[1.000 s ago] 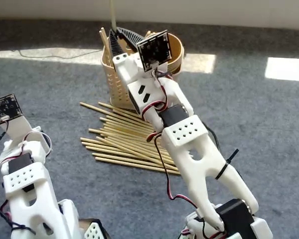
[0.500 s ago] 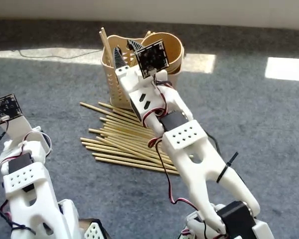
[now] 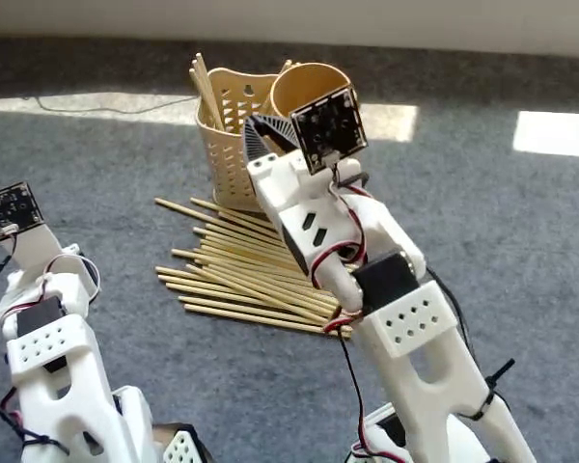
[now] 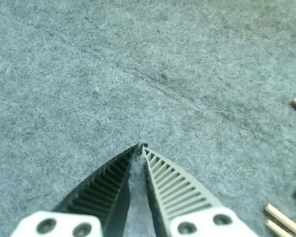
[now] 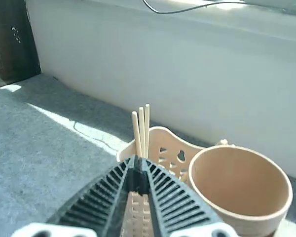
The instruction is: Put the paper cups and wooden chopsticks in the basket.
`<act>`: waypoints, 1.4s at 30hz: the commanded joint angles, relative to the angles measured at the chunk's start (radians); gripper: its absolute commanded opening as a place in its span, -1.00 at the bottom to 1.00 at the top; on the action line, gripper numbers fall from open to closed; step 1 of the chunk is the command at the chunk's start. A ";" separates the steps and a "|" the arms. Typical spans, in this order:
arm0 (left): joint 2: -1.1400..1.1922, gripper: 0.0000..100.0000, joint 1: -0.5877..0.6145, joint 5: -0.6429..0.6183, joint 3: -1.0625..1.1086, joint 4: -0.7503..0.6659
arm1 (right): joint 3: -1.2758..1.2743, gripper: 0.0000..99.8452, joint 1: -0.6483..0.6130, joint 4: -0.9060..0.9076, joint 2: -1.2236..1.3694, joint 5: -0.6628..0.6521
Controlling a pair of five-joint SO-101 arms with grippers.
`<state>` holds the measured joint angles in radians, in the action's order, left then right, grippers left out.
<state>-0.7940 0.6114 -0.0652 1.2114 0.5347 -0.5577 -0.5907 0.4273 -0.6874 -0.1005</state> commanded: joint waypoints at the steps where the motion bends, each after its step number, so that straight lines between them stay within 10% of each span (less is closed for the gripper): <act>1: -0.019 -0.97 -0.016 0.006 -0.007 -0.017 | -0.045 -0.99 -0.007 0.105 -0.127 0.005; 42: -0.028 -0.97 -0.035 0.006 -0.019 -0.009 | -1.156 -0.99 0.444 0.137 -1.135 0.064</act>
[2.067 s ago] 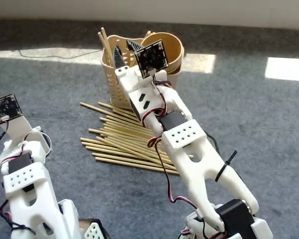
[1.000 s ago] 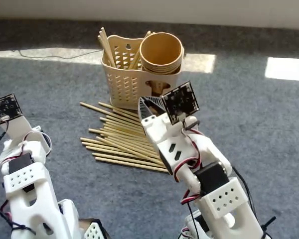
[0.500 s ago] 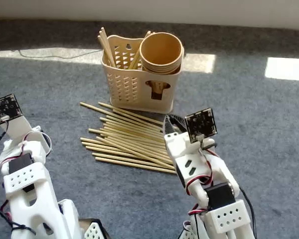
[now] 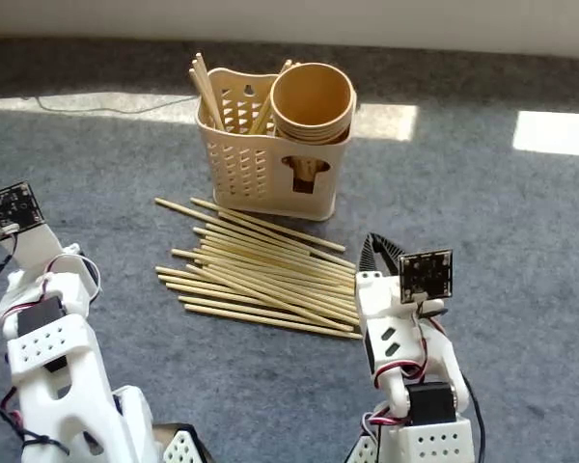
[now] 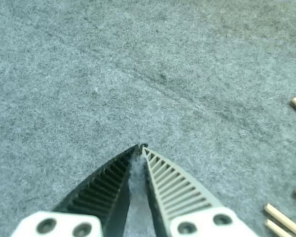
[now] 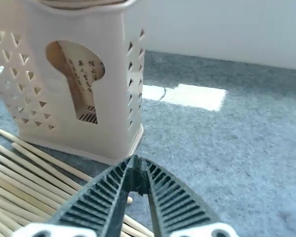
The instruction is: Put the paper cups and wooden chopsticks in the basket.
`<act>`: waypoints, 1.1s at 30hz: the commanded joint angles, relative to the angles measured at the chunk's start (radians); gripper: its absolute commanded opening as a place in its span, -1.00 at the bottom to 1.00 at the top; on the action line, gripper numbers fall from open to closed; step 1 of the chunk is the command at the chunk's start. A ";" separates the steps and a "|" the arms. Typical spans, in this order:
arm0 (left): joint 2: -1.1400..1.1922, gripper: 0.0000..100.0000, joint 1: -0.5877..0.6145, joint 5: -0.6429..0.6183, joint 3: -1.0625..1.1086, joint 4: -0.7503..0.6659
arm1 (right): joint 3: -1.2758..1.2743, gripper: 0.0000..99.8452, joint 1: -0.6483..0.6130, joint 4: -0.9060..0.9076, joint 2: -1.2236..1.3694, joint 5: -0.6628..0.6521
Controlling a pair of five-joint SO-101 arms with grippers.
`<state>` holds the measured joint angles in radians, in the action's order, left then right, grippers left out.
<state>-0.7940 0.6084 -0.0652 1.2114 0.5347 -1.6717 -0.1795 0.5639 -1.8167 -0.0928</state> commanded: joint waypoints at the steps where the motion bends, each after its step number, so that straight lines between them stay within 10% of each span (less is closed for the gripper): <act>1: -0.028 -0.97 -0.045 0.006 -0.028 -0.009 | -0.042 -0.99 0.042 -0.001 -0.005 0.104; 15: -0.028 -0.97 -0.312 0.206 -0.430 0.407 | -0.065 -0.99 0.262 -0.002 -0.005 0.273; 33: 0.102 -0.87 -0.987 0.641 -0.618 0.933 | -0.067 -0.99 0.378 -0.004 -0.005 0.270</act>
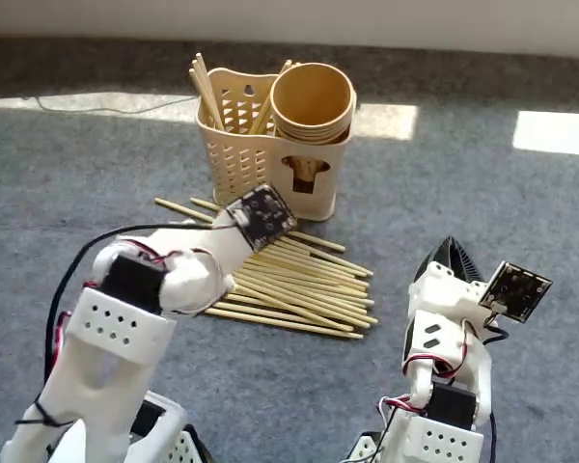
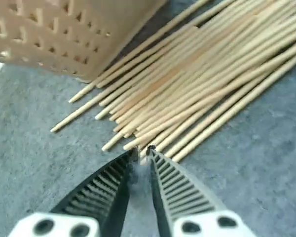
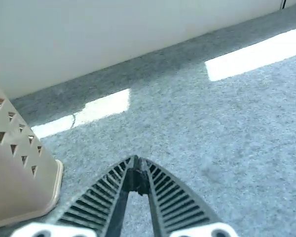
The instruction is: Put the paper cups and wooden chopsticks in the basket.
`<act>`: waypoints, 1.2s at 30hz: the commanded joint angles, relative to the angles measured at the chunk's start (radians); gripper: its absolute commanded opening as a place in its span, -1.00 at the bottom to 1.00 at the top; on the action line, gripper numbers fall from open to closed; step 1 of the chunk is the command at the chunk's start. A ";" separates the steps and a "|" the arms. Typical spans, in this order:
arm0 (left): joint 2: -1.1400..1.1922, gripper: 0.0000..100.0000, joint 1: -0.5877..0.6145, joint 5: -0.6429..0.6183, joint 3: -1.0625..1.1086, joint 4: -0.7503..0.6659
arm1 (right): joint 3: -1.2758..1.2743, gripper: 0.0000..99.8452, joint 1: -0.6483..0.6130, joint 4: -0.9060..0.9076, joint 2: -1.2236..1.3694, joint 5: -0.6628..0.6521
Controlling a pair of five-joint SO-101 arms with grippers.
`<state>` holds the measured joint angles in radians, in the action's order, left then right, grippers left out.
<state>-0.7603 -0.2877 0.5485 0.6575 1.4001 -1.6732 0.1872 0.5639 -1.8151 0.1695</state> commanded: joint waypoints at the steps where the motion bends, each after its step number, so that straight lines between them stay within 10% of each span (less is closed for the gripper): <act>1: 0.113 -0.87 -0.117 0.032 -0.070 0.084 | -0.065 -0.99 0.012 -0.004 -0.007 0.008; 36: 0.911 -0.99 -0.282 0.029 -0.188 -0.210 | -0.084 -0.99 0.076 -0.079 -0.007 0.006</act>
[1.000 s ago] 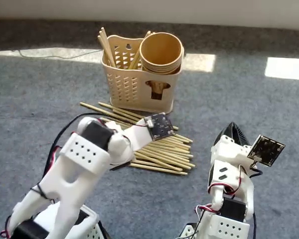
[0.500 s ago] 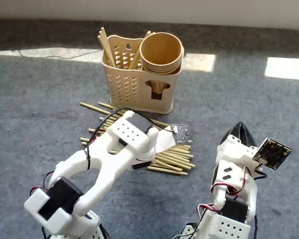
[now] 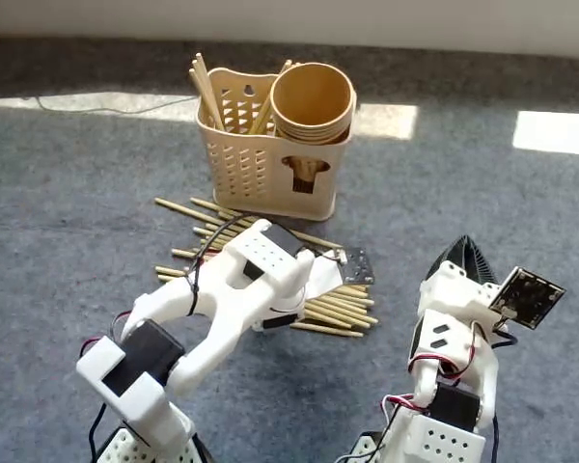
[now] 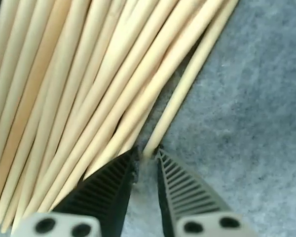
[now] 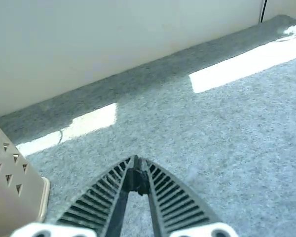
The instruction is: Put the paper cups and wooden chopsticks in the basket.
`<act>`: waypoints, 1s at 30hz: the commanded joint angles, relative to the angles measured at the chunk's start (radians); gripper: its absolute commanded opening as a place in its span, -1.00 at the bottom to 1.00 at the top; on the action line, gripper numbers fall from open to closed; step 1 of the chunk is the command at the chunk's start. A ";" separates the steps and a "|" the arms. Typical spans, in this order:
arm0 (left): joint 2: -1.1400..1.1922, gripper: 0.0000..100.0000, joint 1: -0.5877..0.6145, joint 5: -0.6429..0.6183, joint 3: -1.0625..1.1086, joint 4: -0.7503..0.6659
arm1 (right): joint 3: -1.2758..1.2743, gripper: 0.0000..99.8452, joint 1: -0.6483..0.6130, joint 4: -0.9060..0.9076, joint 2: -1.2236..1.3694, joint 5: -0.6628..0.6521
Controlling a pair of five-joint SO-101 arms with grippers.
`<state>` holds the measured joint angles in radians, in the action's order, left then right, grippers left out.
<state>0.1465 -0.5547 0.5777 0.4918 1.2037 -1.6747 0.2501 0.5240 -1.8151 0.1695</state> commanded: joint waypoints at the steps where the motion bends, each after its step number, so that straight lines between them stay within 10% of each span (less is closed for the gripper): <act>1: 0.004 -0.99 -0.015 -0.002 -0.018 -0.014 | -0.082 -0.99 0.012 -0.039 -0.007 0.006; 30: -0.214 -0.82 -0.012 -0.069 0.077 0.150 | -0.084 -0.99 0.010 -0.039 -0.007 0.006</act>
<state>-0.0100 -0.5562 0.5378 0.5639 1.3863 -1.6747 0.2501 0.5178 -1.8151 0.1695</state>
